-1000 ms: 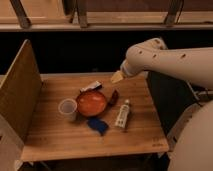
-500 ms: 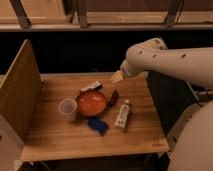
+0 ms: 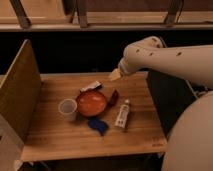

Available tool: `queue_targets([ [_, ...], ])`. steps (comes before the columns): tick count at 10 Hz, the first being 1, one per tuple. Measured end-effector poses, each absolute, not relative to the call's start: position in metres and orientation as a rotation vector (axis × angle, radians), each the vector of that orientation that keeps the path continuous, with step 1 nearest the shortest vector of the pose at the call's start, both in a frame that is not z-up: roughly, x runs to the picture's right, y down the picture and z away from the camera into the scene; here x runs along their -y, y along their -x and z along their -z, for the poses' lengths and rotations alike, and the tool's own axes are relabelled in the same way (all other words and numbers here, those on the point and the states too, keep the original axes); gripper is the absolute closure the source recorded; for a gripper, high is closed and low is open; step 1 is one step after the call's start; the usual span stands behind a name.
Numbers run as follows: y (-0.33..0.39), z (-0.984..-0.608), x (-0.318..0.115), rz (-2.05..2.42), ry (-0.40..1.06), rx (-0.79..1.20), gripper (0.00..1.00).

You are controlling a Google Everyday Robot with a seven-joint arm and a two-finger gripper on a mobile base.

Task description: Move the arm in a circular motion

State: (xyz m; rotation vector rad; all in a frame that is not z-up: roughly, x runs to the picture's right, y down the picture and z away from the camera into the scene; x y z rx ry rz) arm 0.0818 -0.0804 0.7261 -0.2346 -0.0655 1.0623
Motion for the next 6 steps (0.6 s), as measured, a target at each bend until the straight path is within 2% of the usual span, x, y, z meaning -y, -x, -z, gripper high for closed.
queue_targets([
  [6,0.020,-0.737,0.077,-0.781,0.421,0.167,0.20],
])
